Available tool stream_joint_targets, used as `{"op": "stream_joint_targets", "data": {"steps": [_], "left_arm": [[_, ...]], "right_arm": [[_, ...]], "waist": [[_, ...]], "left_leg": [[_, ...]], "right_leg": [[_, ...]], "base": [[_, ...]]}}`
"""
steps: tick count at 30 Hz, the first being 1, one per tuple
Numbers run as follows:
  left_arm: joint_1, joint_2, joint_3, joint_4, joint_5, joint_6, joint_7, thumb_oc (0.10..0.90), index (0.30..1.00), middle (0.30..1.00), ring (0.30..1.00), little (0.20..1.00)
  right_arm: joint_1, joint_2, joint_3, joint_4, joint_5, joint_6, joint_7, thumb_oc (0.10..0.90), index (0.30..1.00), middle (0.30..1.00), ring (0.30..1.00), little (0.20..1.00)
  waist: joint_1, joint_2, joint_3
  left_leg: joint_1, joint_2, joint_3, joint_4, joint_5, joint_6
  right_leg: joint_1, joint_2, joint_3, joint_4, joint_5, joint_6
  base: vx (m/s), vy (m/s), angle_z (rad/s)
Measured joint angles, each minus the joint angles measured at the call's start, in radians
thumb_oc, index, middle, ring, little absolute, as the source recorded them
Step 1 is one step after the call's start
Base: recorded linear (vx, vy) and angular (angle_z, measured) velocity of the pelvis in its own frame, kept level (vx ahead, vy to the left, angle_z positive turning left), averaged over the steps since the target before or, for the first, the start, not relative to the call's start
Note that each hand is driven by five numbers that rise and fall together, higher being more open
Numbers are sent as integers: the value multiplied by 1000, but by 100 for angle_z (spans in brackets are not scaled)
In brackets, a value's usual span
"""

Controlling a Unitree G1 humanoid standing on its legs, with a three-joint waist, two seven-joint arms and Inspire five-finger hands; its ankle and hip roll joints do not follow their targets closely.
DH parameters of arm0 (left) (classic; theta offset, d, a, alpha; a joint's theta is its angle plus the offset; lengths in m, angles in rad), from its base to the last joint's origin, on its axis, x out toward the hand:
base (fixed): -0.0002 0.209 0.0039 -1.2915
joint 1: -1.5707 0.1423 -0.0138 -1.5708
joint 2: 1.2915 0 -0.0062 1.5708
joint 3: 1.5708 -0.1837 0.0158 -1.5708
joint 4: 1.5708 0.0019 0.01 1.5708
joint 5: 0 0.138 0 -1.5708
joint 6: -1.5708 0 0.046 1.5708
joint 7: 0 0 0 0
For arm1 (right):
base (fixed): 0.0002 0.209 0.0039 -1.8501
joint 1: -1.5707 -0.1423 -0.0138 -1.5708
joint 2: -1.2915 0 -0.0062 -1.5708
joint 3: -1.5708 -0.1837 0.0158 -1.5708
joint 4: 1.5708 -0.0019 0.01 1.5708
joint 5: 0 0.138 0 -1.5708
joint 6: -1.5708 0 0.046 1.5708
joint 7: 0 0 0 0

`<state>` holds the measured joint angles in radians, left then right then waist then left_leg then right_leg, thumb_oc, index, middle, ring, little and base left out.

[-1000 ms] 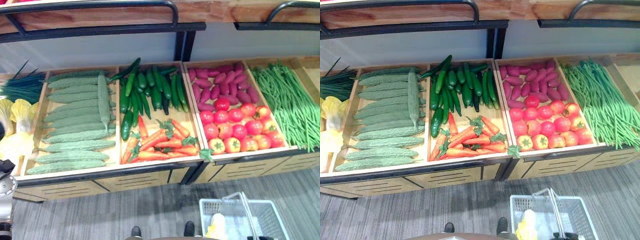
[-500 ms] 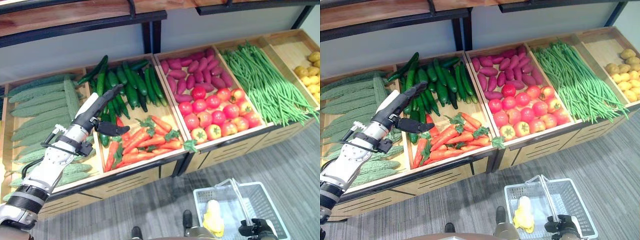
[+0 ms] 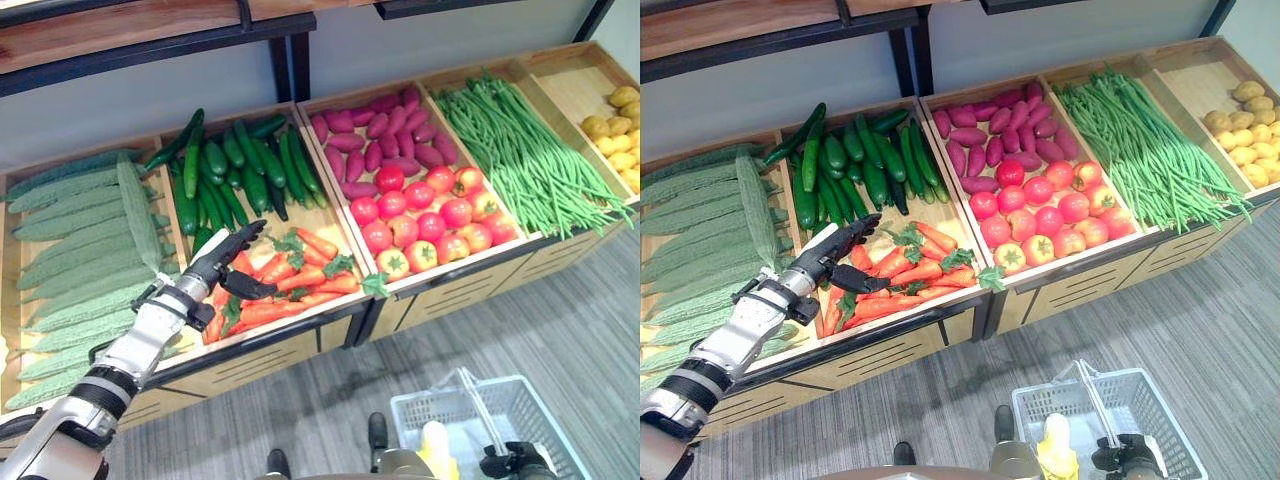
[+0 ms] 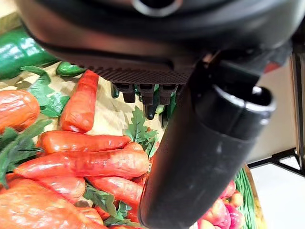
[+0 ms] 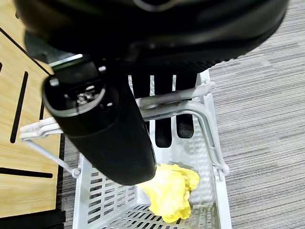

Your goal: Get the vegetables into the basket

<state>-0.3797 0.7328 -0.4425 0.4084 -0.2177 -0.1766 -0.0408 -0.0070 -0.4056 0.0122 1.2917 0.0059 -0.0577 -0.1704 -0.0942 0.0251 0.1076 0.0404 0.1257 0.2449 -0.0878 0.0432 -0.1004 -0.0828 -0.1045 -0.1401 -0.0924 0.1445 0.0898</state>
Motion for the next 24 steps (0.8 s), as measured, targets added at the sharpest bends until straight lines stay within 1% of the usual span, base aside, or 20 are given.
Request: {"op": "stream_joint_targets", "data": {"steps": [2, 3, 5, 6, 9, 12, 14, 20, 22, 23, 24], "left_arm": [[-30, -6, -3, 0, 104, 1, 20, 900, 1000, 1000, 1000, 1000], [-53, -5, -18, 0, 189, 0, 44, 900, 1000, 1000, 1000, 1000], [-61, -7, -20, 1, 247, 0, 53, 900, 1000, 1000, 1000, 1000], [-69, -9, -38, 8, 323, 0, 72, 900, 1000, 1000, 1000, 1000], [-72, -7, -74, 15, 405, 0, 76, 900, 1000, 1000, 1000, 1000], [-72, -7, -110, 18, 473, -1, 79, 900, 1000, 1000, 1000, 1000], [-72, -7, -117, 25, 495, -2, 80, 900, 1000, 1000, 1000, 1000], [-72, -11, -118, 44, 555, 1, 102, 900, 1000, 1000, 1000, 1000], [-72, -27, -114, 71, 573, 18, 126, 900, 1000, 1000, 1000, 1000], [-72, -41, -94, 85, 575, 26, 136, 900, 1000, 1000, 1000, 1000], [-72, -46, -93, 95, 575, 27, 148, 900, 1000, 1000, 1000, 1000]], "right_arm": [[-20, 0, 14, -2, 0, -1, -1, 400, 300, 300, 300, 300], [-24, 0, 17, -4, 0, -1, -2, 400, 300, 300, 300, 300], [-24, 0, 22, -8, 0, -4, -3, 400, 300, 300, 300, 300], [-24, 0, 23, -10, 0, -7, -4, 400, 300, 300, 300, 300], [-24, 0, 23, -9, 0, -12, -7, 400, 300, 300, 300, 300], [-24, 0, 23, -9, 0, -12, -11, 400, 300, 300, 300, 300], [-24, 0, 23, -8, 0, -12, -13, 400, 300, 300, 300, 300], [-21, 0, 23, -4, 0, -12, -17, 400, 300, 300, 300, 300], [-22, 0, 23, -4, 0, -12, -23, 400, 300, 300, 300, 300], [-25, 0, 23, -9, 0, -12, -27, 400, 300, 300, 300, 300], [-24, 0, 23, -8, 0, -12, -27, 400, 300, 300, 300, 300]], "waist": [[-5, 0, 0], [-1, 0, 0], [-2, 0, 0], [-1, 0, 0], [-3, 0, 0], [-2, 0, 0], [-3, 0, 0], [-2, -1, 3], [-2, -1, 11], [-1, -4, 31], [-1, -4, 32]], "left_leg": [[0, 0, 1, 0, 0, 0], [-1, 0, 2, 0, 0, 0], [-1, 0, 3, 0, 0, 0], [-5, -1, 7, 0, 0, 0], [-6, -1, 9, 0, -1, 1], [-7, -1, 10, 0, -1, 2], [-7, -1, 10, 0, -1, 2], [-14, -1, 13, 0, -1, 2], [-14, -1, 14, 0, -1, 2], [-14, -1, 14, 0, -1, 2], [-14, 0, 14, 0, -1, 2]], "right_leg": [[-1, 0, 1, 0, 0, 0], [-1, 0, 2, 0, 1, 0], [-3, 0, 3, 0, 1, 0], [-8, 0, 4, 0, 1, 0], [-10, 0, 6, 0, 1, 0], [-12, 0, 8, 0, 1, 1], [-14, 0, 9, 0, 1, 1], [-23, 1, 14, 0, 3, 1], [-24, 1, 15, 0, 3, 1], [-24, 1, 15, 0, 4, 1], [-24, 2, 15, 0, 4, 1]], "base": [[0, 0, 0], [0, 0, 0], [0, 0, 0], [0, 0, 0], [0, 0, 0], [0, 0, 0], [-1, -2, -2], [-1, -2, -1], [0, 0, 0], [0, 0, 0], [0, 0, 0]]}}
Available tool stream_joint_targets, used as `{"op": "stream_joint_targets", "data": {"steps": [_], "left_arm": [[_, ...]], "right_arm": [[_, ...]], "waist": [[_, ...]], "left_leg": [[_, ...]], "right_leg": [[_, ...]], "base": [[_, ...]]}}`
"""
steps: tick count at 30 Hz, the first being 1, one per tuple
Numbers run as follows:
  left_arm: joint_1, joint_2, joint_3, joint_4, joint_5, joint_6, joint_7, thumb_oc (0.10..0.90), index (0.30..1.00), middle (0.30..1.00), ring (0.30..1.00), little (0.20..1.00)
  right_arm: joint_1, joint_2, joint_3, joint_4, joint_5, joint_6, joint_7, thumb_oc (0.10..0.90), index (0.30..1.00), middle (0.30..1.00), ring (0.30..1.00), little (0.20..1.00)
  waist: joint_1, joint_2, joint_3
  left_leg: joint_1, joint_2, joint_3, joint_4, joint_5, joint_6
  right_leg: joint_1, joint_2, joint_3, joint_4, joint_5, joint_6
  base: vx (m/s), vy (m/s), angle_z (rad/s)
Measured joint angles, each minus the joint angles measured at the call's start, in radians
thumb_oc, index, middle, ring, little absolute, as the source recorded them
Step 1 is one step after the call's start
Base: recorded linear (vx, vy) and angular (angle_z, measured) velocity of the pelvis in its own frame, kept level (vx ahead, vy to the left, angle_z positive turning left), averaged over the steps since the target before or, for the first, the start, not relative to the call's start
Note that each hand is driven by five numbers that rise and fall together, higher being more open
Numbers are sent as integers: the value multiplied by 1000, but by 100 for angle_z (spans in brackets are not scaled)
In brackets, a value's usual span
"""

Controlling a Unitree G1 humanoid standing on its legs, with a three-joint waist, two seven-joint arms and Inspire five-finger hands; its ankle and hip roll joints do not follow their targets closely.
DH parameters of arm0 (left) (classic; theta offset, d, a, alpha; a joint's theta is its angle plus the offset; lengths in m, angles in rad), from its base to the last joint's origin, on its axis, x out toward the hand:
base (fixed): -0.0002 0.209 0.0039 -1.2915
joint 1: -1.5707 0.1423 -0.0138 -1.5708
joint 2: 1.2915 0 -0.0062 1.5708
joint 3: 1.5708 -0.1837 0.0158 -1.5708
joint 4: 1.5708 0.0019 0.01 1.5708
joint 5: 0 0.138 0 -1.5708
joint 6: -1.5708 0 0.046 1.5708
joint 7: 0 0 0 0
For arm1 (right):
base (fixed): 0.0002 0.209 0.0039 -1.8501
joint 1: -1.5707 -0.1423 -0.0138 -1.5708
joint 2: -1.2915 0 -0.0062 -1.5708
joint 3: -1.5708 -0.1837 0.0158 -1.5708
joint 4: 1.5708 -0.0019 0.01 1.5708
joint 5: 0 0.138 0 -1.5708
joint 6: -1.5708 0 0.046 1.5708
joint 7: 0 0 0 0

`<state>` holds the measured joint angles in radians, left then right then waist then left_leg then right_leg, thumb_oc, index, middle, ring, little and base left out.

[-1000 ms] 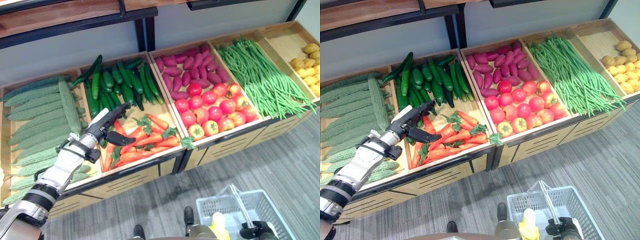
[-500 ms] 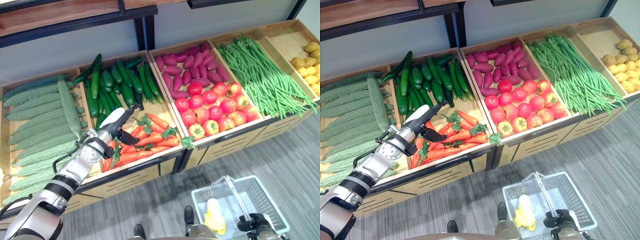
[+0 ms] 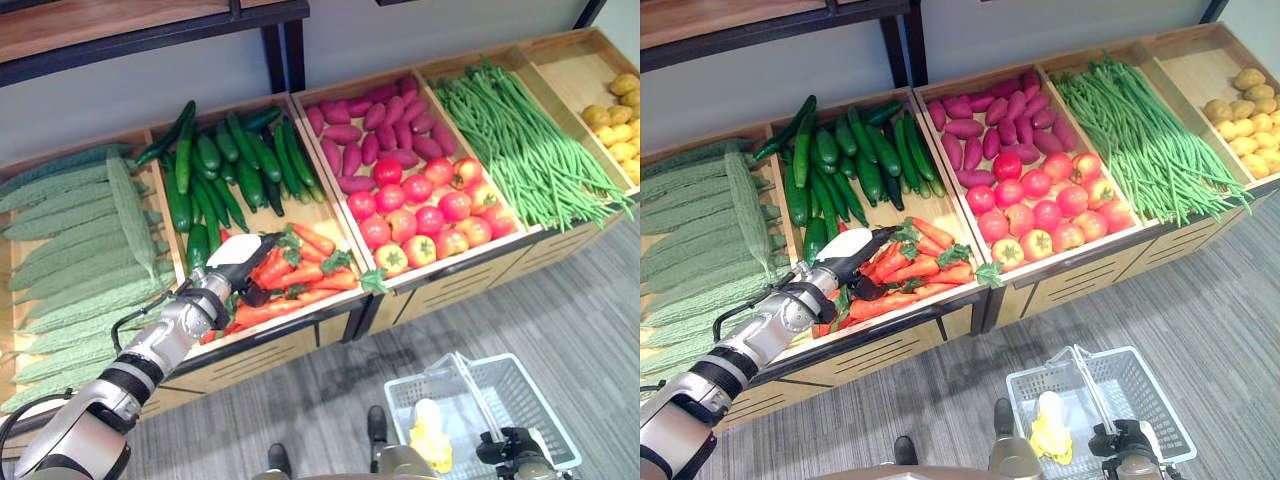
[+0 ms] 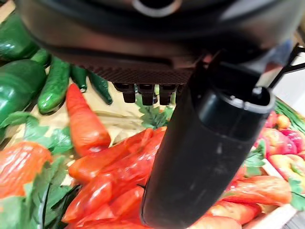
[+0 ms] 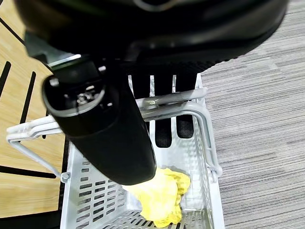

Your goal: Get the vegetables into the basket

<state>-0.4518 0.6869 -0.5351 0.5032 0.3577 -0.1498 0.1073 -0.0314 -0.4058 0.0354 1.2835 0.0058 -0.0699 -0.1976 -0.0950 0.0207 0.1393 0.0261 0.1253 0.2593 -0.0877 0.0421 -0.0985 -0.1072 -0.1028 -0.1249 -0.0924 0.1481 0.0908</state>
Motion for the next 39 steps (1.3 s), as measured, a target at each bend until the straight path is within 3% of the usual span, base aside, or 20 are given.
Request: {"op": "stream_joint_targets", "data": {"steps": [1, 3, 4, 5, 12, 23, 39], "left_arm": [[0, -13, 11, 15, 6, 5, 10, 900, 1000, 1000, 1000, 1000], [0, -26, 28, 28, 20, 17, 24, 698, 717, 717, 717, 717], [0, -25, 29, 29, 26, 22, 28, 504, 445, 445, 445, 445], [0, -26, 29, 30, 37, 27, 39, 400, 300, 300, 300, 300], [0, -26, 37, 48, 74, 41, 70, 400, 300, 300, 300, 300], [0, -20, 37, 39, 76, 44, 69, 400, 300, 300, 300, 300], [-25, 167, 72, -182, 73, -21, 68, 400, 300, 300, 300, 300]], "right_arm": [[1, 0, 0, 0, 0, 0, 0, 400, 300, 300, 300, 300], [0, 0, 0, -1, 0, 0, 0, 400, 300, 300, 300, 300], [0, 0, 0, 0, 0, 0, -1, 400, 300, 300, 300, 300], [0, 0, 0, 0, 0, 0, -2, 400, 300, 300, 300, 300], [0, 0, 0, -2, 0, 0, -3, 400, 300, 300, 300, 300], [-9, 0, 2, -2, -1, -1, -4, 400, 300, 300, 300, 300], [1, 1, 12, -1, -8, -1, -2, 400, 300, 300, 300, 300]], "waist": [[0, 0, 0], [-1, -1, 1], [-1, -2, 2], [-1, -2, 2], [-1, -17, 16], [-1, -18, 16], [2, -18, 14]], "left_leg": [[0, 0, 0, 0, 0, 0], [-1, 0, 1, 0, 0, 0], [-1, 0, 1, 0, 0, 0], [-1, 0, 1, 0, 0, 0], [0, 1, 2, 0, 0, 1], [5, 1, 5, 0, -1, 1], [32, 1, 0, 0, -1, 1]], "right_leg": [[0, 0, 0, 0, 0, 0], [-2, 0, 1, 0, 0, 0], [-2, 0, 1, 0, 0, 0], [-2, 1, 1, 0, 0, 0], [-2, 2, 3, 0, 0, 0], [3, 3, 4, 4, 1, -1], [33, 2, 0, 5, 2, -1]], "base": [[0, 0, 0], [0, 0, 0], [0, 0, 0], [0, 0, 0], [0, 0, 0], [0, 0, 0], [0, 0, 0]]}}
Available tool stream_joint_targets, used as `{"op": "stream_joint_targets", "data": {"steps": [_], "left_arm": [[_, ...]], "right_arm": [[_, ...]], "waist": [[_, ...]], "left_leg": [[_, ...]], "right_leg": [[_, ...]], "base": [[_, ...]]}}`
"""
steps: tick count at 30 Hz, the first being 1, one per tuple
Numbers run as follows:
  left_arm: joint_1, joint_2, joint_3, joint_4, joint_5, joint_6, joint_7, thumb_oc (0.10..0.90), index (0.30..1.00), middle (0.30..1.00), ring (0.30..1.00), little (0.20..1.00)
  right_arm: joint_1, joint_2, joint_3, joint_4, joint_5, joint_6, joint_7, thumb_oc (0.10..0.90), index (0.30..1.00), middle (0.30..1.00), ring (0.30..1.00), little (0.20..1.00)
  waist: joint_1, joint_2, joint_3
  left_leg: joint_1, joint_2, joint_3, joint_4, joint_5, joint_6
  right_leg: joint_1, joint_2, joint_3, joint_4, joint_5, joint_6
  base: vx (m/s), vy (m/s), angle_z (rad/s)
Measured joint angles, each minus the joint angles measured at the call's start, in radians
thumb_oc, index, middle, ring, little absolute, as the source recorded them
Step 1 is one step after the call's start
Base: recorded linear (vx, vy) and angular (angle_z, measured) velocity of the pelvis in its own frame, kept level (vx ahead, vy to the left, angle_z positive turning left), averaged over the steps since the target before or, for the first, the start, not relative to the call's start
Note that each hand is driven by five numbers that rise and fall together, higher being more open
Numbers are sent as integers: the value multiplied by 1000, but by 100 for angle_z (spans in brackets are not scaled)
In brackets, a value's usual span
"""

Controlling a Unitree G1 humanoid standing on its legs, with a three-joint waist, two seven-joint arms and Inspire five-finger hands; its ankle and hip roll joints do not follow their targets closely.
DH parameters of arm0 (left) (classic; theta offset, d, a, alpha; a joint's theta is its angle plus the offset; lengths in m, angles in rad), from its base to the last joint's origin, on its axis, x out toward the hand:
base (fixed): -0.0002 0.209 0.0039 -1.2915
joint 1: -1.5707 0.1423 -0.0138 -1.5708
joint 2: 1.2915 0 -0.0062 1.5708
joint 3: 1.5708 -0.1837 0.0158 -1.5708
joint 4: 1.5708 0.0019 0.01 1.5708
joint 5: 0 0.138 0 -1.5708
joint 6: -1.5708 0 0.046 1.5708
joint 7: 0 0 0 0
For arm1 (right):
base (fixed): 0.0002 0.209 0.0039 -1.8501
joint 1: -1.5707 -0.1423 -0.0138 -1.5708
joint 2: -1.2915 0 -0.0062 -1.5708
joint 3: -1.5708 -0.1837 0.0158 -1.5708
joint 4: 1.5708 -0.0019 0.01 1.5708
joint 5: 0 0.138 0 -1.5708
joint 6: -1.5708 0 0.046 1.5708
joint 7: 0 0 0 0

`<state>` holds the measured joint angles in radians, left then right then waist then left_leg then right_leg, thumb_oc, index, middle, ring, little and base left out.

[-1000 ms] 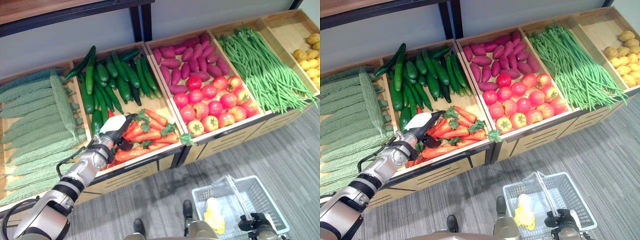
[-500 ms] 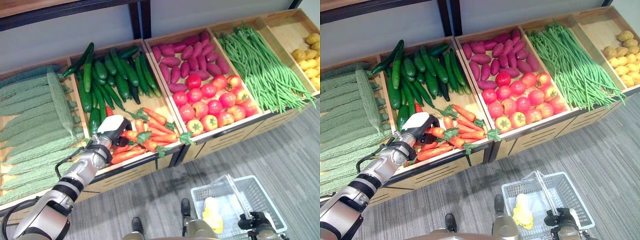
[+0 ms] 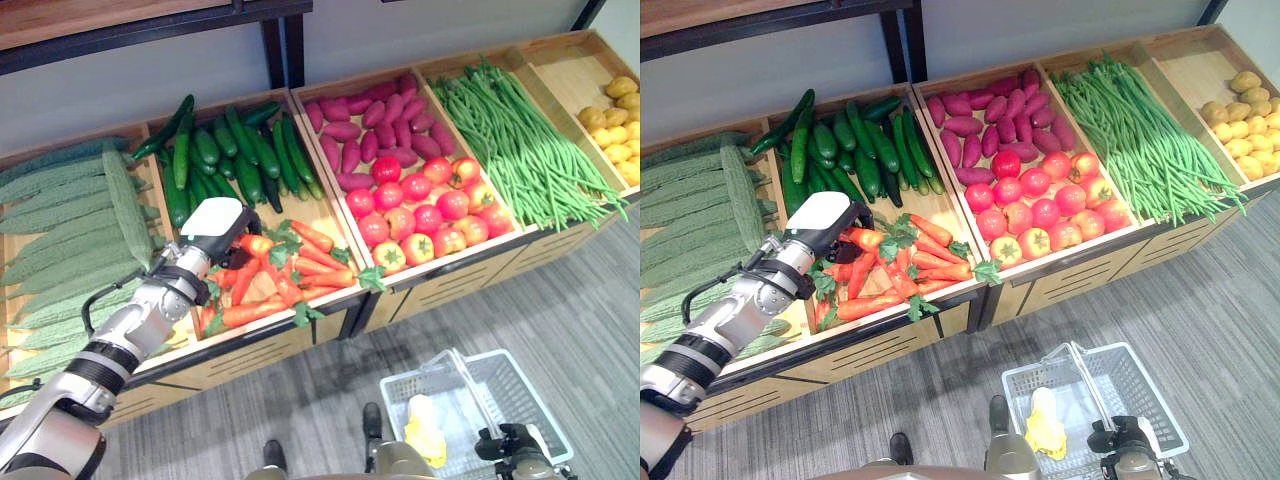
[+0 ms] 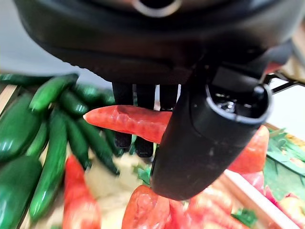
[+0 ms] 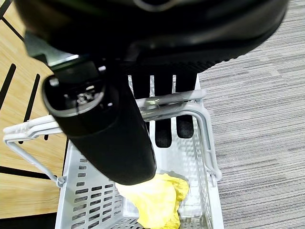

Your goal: Get the vegetables into the basket

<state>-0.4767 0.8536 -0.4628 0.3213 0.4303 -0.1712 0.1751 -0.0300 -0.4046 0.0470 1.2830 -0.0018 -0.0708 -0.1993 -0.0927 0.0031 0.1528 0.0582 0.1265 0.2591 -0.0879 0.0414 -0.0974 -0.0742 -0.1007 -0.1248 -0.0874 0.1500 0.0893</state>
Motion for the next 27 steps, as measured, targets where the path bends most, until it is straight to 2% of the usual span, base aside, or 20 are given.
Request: {"op": "stream_joint_targets", "data": {"steps": [11, 17, 27], "left_arm": [[9, 31, 39, -40, -12, -14, -8, 400, 300, 300, 300, 300], [21, 45, 94, -63, -57, -20, -8, 400, 300, 300, 300, 300], [21, 74, 110, -191, -97, -37, -8, 400, 300, 300, 300, 300]], "right_arm": [[4, 2, 0, 1, -1, 0, 4, 400, 300, 300, 300, 300], [18, 8, 0, 1, -1, 0, 4, 400, 300, 300, 300, 300], [41, 13, 0, 1, 0, 0, 7, 400, 300, 300, 300, 300]], "waist": [[8, -4, -8], [14, -22, -39], [22, -23, -48]], "left_leg": [[3, -1, -1, 0, 0, 0], [3, 0, -2, 0, 0, 0], [8, -2, -4, 0, 0, 0]], "right_leg": [[3, -1, -1, 0, 1, -1], [4, -1, -1, 0, 1, -1], [9, -3, -4, 0, 1, -1]], "base": [[0, 0, 0], [0, 0, 0], [0, 0, 0]]}}
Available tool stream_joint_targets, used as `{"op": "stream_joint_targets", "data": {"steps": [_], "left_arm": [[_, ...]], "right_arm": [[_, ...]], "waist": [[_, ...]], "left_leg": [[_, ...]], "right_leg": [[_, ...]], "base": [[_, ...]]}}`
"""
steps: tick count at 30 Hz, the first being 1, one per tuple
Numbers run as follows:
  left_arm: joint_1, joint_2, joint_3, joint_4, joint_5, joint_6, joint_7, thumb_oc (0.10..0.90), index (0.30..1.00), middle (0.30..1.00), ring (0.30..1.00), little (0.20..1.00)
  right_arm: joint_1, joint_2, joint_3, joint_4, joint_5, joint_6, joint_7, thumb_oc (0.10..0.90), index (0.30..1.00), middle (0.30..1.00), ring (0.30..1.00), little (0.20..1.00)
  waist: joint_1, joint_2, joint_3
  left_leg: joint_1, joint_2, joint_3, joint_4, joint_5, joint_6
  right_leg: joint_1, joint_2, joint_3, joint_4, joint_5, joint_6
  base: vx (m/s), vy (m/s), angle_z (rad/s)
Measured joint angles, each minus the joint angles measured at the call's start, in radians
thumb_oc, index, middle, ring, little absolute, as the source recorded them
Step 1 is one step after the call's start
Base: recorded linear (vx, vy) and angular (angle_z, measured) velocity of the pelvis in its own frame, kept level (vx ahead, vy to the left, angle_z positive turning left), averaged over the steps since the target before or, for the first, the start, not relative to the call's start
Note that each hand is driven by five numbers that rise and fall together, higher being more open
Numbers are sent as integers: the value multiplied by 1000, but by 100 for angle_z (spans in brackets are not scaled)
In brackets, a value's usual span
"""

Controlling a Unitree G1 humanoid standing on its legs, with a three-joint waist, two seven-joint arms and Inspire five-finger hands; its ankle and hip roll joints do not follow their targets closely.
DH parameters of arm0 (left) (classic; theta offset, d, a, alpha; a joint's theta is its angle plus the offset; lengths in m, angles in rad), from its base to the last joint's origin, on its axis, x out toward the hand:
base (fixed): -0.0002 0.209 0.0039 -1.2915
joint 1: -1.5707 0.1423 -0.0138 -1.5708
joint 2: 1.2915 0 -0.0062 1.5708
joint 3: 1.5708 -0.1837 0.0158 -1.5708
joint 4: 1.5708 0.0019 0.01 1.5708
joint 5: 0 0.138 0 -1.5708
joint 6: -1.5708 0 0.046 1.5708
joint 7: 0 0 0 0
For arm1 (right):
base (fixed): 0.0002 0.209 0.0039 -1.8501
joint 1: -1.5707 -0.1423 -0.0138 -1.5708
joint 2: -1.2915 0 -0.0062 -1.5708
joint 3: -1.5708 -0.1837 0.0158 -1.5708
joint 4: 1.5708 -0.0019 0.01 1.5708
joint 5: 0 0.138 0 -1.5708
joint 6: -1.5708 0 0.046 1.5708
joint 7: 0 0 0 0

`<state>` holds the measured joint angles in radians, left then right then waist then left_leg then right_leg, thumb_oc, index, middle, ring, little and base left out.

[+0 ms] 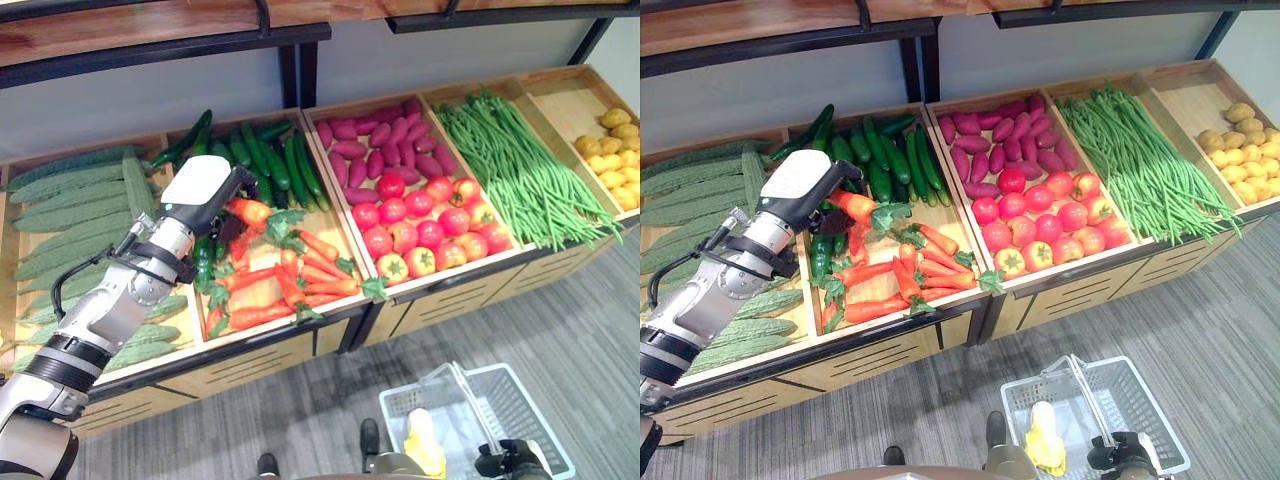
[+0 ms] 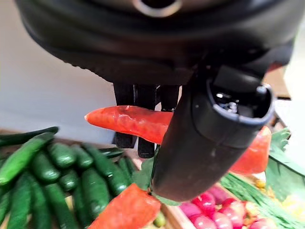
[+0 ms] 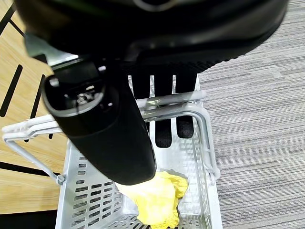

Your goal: Get the vegetables into the basket

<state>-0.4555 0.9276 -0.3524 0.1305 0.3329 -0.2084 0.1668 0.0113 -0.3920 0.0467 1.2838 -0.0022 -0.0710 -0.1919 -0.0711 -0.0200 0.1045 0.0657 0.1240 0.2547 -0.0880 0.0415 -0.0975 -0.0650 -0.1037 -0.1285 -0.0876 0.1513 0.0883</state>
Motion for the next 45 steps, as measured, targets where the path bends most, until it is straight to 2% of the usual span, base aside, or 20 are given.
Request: {"op": "stream_joint_targets", "data": {"steps": [15, 20, 25, 29, 30, 31, 32, 33, 34, 35, 36, 37, 38, 39, 40, 41, 42, 44, 45], "left_arm": [[0, 19, 3, -22, -42, -17, -17, 400, 300, 300, 300, 300], [0, 19, 3, -23, -80, -26, -18, 400, 300, 300, 300, 300], [-5, 47, 0, -68, -87, -36, -20, 400, 300, 300, 300, 300], [-9, 87, 1, -112, -106, -50, -20, 400, 300, 300, 300, 300], [-7, 118, 1, -124, -106, -51, -21, 400, 300, 300, 300, 300], [-2, 153, 8, -134, -106, -53, -23, 400, 300, 300, 300, 300], [5, 171, 30, -141, -106, -54, -26, 400, 300, 300, 300, 300], [21, 155, 60, -145, -106, -55, -34, 400, 300, 300, 300, 300], [47, 153, 79, -158, -106, -56, -39, 400, 300, 300, 300, 300], [57, 161, 84, -174, -106, -58, -45, 400, 300, 300, 300, 300], [59, 164, 93, -183, -106, -61, -45, 400, 300, 300, 300, 300], [60, 168, 124, -190, -106, -59, -44, 400, 300, 300, 300, 300], [74, 186, 171, -195, -106, -57, -45, 400, 300, 300, 300, 300], [82, 187, 181, -198, -106, -58, -44, 400, 300, 300, 300, 300], [106, 187, 206, -209, -106, -62, -44, 400, 300, 300, 300, 300], [133, 180, 228, -216, -106, -66, -42, 400, 300, 300, 300, 300], [192, 183, 262, -235, -106, -67, -43, 400, 300, 300, 300, 300], [218, 182, 264, -258, -106, -71, -45, 400, 300, 300, 300, 300], [218, 181, 264, -271, -106, -78, -45, 400, 300, 300, 300, 300]], "right_arm": [[2, 0, -2, 0, 0, 0, 12, 400, 300, 300, 300, 300], [0, -1, -5, -5, 0, -2, 12, 400, 300, 300, 300, 300], [11, 2, -43, -15, 0, -12, 22, 400, 300, 300, 300, 300], [18, 10, -63, -14, 0, -21, 21, 400, 300, 300, 300, 300], [7, 16, -63, -13, 0, -21, 22, 400, 300, 300, 300, 300], [-8, 25, -63, -11, -1, -20, 22, 400, 300, 300, 300, 300], [-26, 33, -63, -9, -1, -21, 22, 400, 300, 300, 300, 300], [-41, 36, -68, 5, -2, -20, 21, 400, 300, 300, 300, 300], [-41, 35, -78, 26, -2, -10, 18, 400, 300, 300, 300, 300], [-17, 30, -84, 44, -1, -6, 20, 400, 300, 300, 300, 300], [0, 28, -86, 44, -1, -6, 22, 400, 300, 300, 300, 300], [31, 23, -85, 46, -4, -2, 22, 400, 300, 300, 300, 300], [29, 21, -74, 41, -23, 8, 34, 400, 300, 300, 300, 300], [28, 17, -71, 35, -23, 8, 34, 400, 300, 300, 300, 300], [25, 5, -56, 10, -24, 10, 35, 400, 300, 300, 300, 300], [23, 1, -48, -8, -25, 11, 35, 400, 300, 300, 300, 300], [18, 3, -39, -8, -30, 7, 36, 400, 300, 300, 300, 300], [25, 1, -37, -7, -30, -3, 37, 400, 300, 300, 300, 300], [25, -6, -38, 3, -30, 2, 33, 400, 300, 300, 300, 300]], "waist": [[1, 0, 0], [-3, -5, 2], [-29, -33, 18], [-42, -81, 45], [-41, -91, 56], [-29, -95, 68], [-20, -89, 89], [-28, -70, 100], [-15, -49, 103], [13, -31, 100], [31, -28, 102], [38, -30, 101], [61, -30, 100], [60, -28, 98], [57, -18, 94], [59, -11, 90], [58, -5, 74], [52, 0, 58], [53, 3, 55]], "left_leg": [[0, -6, -1, 1, 0, 0], [-3, -27, 3, 16, -12, 15], [-2, -70, 21, 19, -19, 43], [-15, -131, 86, 24, -30, 78], [-19, -140, 118, 26, -33, 87], [-27, -133, 165, 35, -38, 100], [-37, -112, 204, 46, -45, 119], [-37, -95, 222, 48, -46, 131], [-27, -74, 243, 45, -46, 131], [-18, -59, 269, 50, -47, 128], [-12, -55, 275, 54, -51, 125], [-12, -64, 275, 67, -55, 119], [-11, -57, 303, 92, -54, 119], [-11, -57, 303, 95, -54, 117], [-13, -48, 299, 96, -47, 98], [-10, -34, 310, 98, -43, 90], [-7, -14, 331, 97, -36, 80], [-5, 11, 314, 97, -24, 61], [-6, 22, 307, 95, -18, 51]], "right_leg": [[0, -4, 2, 0, 2, 3], [0, -26, 13, 1, 9, 15], [-20, -70, 37, 28, 11, 42], [-76, -105, 110, 30, 56, 76], [-96, -104, 100, 17, 104, 81], [-123, -93, 55, 0, 172, 93], [-148, -90, -13, 2, 207, 88], [-153, -96, -177, 69, 108, 61], [-150, -105, -276, 177, 39, 29], [-139, -126, -315, 335, -39, 36], [-130, -144, -313, 402, -99, 49], [-64, -180, -302, 405, -150, 69], [-44, -187, -326, 378, -170, 50], [-40, -177, -329, 364, -174, 43], [-24, -149, -318, 308, -181, 32], [-13, -128, -314, 257, -178, 13], [4, -93, -300, 187, -150, 3], [54, -40, -294, 84, -93, -21], [55, -25, -288, 71, -87, -28]], "base": [[-8, 17, 0], [-48, 113, -4], [-93, 134, -7], [-159, 107, -49], [-177, 120, -92], [-98, 156, -117], [-73, 139, -95], [-50, 123, -75], [-62, 53, -62], [-55, 34, -66], [-98, -16, -44], [-100, -14, -49], [-64, -170, -43], [30, -212, -59], [58, -312, -41], [47, -234, -62], [25, -178, -61], [2, -162, -37], [-3, -201, -15]]}}
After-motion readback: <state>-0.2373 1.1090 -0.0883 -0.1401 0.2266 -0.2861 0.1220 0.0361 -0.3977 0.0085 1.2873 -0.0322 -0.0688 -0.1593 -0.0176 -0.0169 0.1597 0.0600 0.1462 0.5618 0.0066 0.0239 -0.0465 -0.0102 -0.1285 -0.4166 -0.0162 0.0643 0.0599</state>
